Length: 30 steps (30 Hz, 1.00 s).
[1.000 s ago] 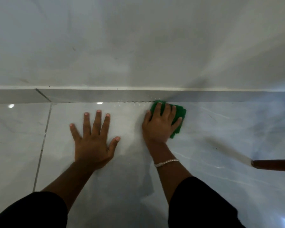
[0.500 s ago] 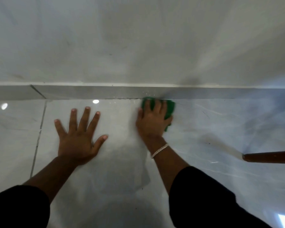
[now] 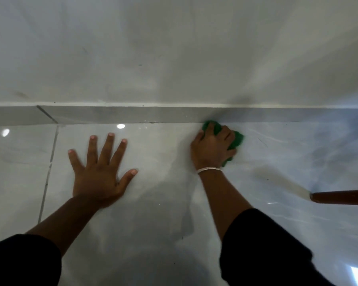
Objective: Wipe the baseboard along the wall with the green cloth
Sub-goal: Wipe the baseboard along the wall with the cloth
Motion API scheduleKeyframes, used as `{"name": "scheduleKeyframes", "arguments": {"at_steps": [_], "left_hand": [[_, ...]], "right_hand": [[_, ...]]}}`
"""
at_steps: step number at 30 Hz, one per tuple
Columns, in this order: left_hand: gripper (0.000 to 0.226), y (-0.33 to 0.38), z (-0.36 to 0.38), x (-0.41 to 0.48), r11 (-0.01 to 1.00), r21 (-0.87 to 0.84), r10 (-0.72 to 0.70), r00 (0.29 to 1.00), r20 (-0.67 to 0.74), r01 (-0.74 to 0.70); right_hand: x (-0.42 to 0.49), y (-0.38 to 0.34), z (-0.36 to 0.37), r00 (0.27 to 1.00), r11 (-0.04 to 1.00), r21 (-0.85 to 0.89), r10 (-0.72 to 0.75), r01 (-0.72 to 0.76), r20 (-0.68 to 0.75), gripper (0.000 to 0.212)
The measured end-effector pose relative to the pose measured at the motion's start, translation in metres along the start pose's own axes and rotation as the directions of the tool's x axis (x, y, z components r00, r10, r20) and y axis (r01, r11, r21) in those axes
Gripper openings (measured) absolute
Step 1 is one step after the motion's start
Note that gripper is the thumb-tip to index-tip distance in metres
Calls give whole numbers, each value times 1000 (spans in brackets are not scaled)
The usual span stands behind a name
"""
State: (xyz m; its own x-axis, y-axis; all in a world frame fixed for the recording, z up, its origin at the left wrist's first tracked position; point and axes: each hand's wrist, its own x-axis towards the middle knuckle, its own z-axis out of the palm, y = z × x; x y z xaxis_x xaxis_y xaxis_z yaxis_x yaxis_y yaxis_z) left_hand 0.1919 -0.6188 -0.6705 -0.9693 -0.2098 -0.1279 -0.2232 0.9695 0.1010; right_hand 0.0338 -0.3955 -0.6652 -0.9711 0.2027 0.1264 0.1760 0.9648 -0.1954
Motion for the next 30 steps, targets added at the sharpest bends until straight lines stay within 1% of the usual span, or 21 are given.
{"name": "scheduleKeyframes", "arguments": {"at_steps": [1,4,6,7,8,9,11,12,15,16,18,20,22,24,25,26,27,30], "left_hand": [[85,0,1,0,1000,1,2,1000,-2,-2],[86,0,1,-1,1000,1,-8,1000,2,8],[86,-1,-1,0,1000,-7,-3,1000,8,3],[86,-4,-2,0,1000,-9,8,1000,15,-8],[86,-9,-3,-1,1000,-12,18,1000,21,-17],[85,-14,-5,-2,1000,-12,25,999,22,-24],[85,-21,-7,-6,1000,-14,27,1000,13,-27],[85,-22,-8,-7,1000,-14,25,1000,10,-25],[85,-22,-7,-5,1000,4,28,999,20,-28],[86,-22,-6,-5,999,12,31,999,21,-31],[86,-22,-6,-3,999,19,30,999,31,-31],[86,-24,-5,-1,999,26,22,999,35,-22],[86,-24,-5,-5,1000,29,11,999,38,-12],[86,-24,-6,-3,1000,19,1,1000,26,-2],[86,-23,-6,-2,1000,11,-5,999,34,5],[87,-23,-7,-2,1000,8,-17,999,39,17],[88,-24,-7,-3,1000,3,-29,999,37,29],[90,-24,-5,-5,999,-6,-43,999,27,43]], "right_hand": [[-12,-16,1,999,999,0,-44,44,-1,44],[-46,-48,2,957,958,27,-288,287,46,40],[-39,-43,-3,919,920,44,-391,389,48,38],[-29,-30,-5,909,909,36,-416,415,33,37],[-16,-14,-7,908,908,21,-419,418,22,37],[0,6,-9,921,921,3,-389,389,31,37],[24,38,-17,961,966,-27,-252,256,114,40],[29,44,-20,975,981,-49,-181,189,126,41],[12,15,-15,997,997,-82,0,7,82,43],[-1,-5,-13,998,998,-68,-3,8,64,43],[-36,-51,-9,989,990,-35,-133,135,57,44],[-72,-97,-3,953,958,59,-284,279,105,47],[-97,-131,-5,901,914,144,-400,379,170,49],[-93,-132,-4,864,874,136,-484,467,140,40],[-83,-119,-1,857,859,115,-509,499,80,34],[-70,-100,2,858,857,93,-513,507,42,31],[-57,-78,3,878,876,80,-479,476,26,31],[-23,-21,0,953,954,22,-301,301,18,37]]}}
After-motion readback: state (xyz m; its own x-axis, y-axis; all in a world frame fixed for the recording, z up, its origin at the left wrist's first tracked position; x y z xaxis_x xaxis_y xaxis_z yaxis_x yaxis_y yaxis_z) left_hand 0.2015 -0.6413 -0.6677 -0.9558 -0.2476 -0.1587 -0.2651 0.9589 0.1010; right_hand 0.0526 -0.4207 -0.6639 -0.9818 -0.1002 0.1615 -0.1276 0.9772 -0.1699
